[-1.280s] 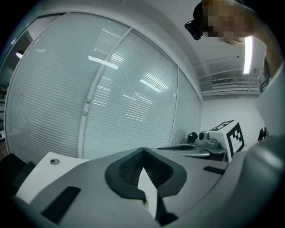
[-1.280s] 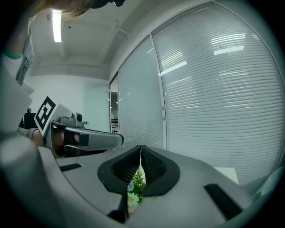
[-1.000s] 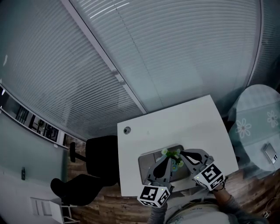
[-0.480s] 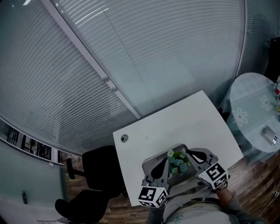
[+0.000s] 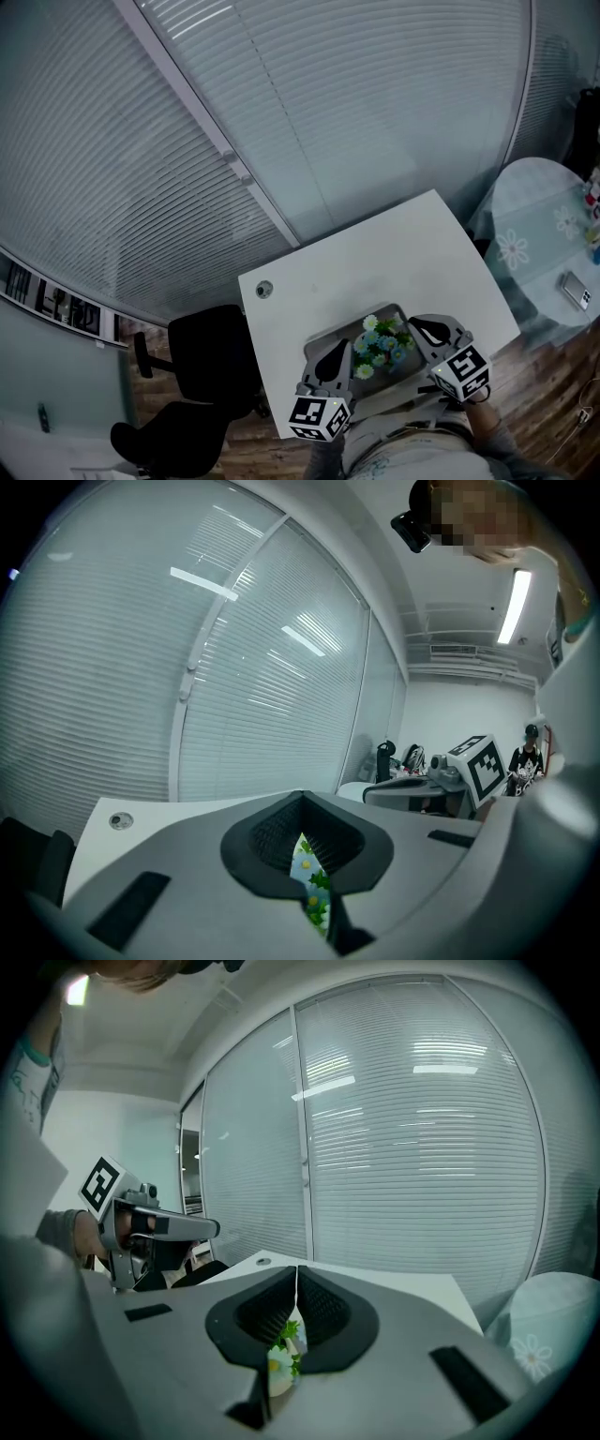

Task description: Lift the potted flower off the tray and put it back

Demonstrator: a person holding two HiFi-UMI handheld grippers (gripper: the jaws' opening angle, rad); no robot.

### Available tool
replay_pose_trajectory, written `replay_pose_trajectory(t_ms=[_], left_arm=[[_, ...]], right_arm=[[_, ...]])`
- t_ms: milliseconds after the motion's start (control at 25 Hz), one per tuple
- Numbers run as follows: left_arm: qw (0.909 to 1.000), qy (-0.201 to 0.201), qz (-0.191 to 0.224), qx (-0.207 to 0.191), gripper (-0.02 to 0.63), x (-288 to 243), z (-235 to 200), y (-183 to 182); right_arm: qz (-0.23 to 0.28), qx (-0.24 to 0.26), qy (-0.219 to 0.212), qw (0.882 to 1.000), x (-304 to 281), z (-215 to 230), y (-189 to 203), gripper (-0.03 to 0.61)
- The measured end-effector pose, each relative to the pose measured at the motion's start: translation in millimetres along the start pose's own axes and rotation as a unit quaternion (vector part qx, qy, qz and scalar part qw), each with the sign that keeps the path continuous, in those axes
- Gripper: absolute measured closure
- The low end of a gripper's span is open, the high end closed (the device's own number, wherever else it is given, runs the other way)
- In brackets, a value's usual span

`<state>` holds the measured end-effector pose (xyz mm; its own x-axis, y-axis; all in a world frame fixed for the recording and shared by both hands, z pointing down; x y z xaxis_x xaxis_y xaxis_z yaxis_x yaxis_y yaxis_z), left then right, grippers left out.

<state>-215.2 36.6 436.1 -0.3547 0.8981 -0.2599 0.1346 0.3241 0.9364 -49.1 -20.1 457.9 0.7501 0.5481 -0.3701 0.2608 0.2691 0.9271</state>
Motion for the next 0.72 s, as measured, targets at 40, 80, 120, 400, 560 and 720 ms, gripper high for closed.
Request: replay_pose_trajectory(t_ms=[40,80,120,400,560,720], left_arm=[[1.0,-0.003,-0.001,0.0,0.603,2,-2,2],[1.0,-0.006,-0.002,0.001,0.603,3,-4,4],[0.9999,-0.01,-0.004,0.002,0.603,5,-6,6],[0.9992,-0.03,-0.024,0.008,0.603,17,-24,26],[0.9986,-0.038,-0.035,0.013,0.603,20,-33,37],[0.9985,-0.032,-0.044,0.006,0.603,21,-36,47]], right_arm=[[-0.002,0.001,-0.001,1.0,-1,0,2,0.56],[-0.005,0.002,-0.001,1.0,-1,1,5,0.56],[-0.008,0.003,0.0,1.0,-2,3,8,0.56],[-0.036,-0.007,0.002,0.999,1,10,27,0.56],[-0.034,-0.033,0.002,0.999,1,19,32,0.56],[-0.023,-0.069,-0.003,0.997,2,32,33,0.56]])
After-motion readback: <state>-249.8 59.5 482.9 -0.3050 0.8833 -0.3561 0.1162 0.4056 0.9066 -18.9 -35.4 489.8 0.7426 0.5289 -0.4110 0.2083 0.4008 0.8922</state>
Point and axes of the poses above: the fingertips, and each gripper's own axes: x backward along the fingers, z to its right, y out of its underside, the point moved 4 cm from there along x, backward along the fingers, and after that the axes turned 2 degrees about -z, right-handed, at the moved point
